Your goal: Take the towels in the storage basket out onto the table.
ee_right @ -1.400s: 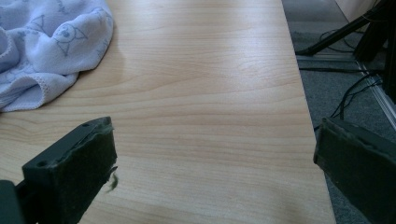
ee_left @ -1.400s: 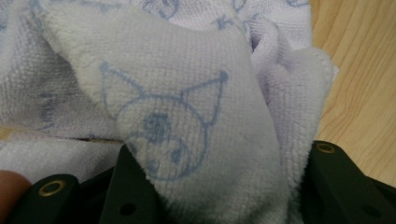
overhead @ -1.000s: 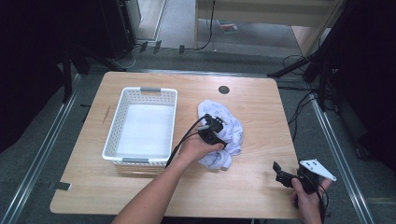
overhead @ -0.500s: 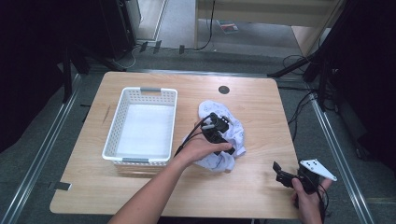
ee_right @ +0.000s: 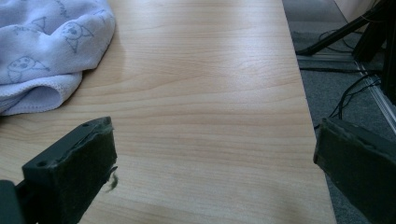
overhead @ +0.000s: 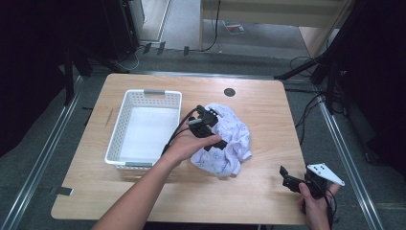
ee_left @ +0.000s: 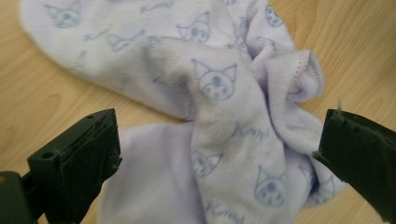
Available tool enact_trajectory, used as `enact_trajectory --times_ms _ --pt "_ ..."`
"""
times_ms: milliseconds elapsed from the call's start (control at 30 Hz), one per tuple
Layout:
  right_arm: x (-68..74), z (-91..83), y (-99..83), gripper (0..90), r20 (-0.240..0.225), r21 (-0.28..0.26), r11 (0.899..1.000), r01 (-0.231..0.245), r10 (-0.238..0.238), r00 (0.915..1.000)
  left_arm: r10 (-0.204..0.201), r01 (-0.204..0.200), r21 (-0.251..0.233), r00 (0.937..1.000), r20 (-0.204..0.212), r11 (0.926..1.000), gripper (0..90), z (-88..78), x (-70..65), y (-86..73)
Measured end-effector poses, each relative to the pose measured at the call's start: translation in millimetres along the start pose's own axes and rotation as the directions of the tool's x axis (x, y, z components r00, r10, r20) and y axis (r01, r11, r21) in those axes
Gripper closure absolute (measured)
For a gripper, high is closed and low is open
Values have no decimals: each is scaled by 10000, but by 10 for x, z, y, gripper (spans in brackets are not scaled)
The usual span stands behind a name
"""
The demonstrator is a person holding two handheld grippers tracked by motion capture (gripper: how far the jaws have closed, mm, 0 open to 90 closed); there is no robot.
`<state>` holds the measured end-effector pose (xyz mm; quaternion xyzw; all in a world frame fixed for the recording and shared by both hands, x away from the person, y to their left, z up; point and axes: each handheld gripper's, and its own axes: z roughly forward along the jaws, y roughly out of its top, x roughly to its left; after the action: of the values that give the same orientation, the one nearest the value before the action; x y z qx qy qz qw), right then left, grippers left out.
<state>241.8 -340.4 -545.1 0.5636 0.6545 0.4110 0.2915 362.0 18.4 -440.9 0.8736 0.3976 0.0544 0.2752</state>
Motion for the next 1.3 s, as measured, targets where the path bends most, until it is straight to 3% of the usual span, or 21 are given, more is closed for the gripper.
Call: enact_trajectory --times_ms 200,300,400,500,867,900,933,967,1067,1100,1133,1167,1200,1233,1267,1300 --pt "3 3 0 0 19 -12 10000 16 -16 10000 -214 205 -338 9995 -246 9992 0 -261 136 -108" --pt "5 4 -1 0 35 -17 10000 34 -34 10000 -467 441 -684 9982 -375 9967 0 -465 284 -219" --pt "7 5 -1 0 49 -9 10000 31 -31 10000 -590 546 -795 9968 -539 9953 0 -561 368 -279" --pt "9 6 0 0 63 -1 10000 54 -54 10000 -928 847 -1039 9928 -752 9910 0 -719 530 -416" --pt "13 7 0 0 116 27 10000 46 -46 9999 -1636 1445 -1566 9796 -1165 9770 0 -1059 871 -802" --pt "16 7 -1 0 123 40 10000 40 -41 9999 -1830 1606 -1717 9754 -1233 9720 0 -1123 930 -891" --pt "16 7 -1 0 123 40 10000 40 -41 9999 -1830 1606 -1717 9754 -1233 9720 0 -1123 930 -891" --pt "17 8 0 0 141 41 10000 48 -49 9999 -2041 1776 -1835 9692 -1378 9668 0 -1191 997 -998" --pt "18 8 0 0 154 36 10000 52 -52 9999 -2273 1958 -2022 9628 -1464 9596 0 -1269 1078 -1143" --pt "19 8 -1 0 157 38 10000 53 -54 9999 -2448 2122 -2135 9594 -1398 9536 0 -1298 1109 -1199" --pt "19 8 -1 0 157 38 10000 53 -54 9999 -2448 2122 -2135 9594 -1398 9536 0 -1298 1109 -1199" --pt "20 8 -1 0 172 38 10000 70 -71 9998 -2706 2326 -2356 9519 -1439 9436 0 -1344 1160 -1316" --pt "20 8 -1 0 172 38 10000 70 -71 9998 -2706 2326 -2356 9519 -1439 9436 0 -1344 1160 -1316" --pt "20 9 -1 0 175 29 10000 80 -80 9998 -2871 2401 -2588 9441 -1619 9356 0 -1387 1208 -1435" --pt "20 9 -1 0 183 31 10000 81 -82 9998 -2871 2401 -2588 9441 -1619 9356 0 -1387 1208 -1435" --pt "21 9 -2 0 185 33 10000 82 -82 9998 -3107 2581 -2809 9367 -1617 9244 0 -1438 1257 -1553"
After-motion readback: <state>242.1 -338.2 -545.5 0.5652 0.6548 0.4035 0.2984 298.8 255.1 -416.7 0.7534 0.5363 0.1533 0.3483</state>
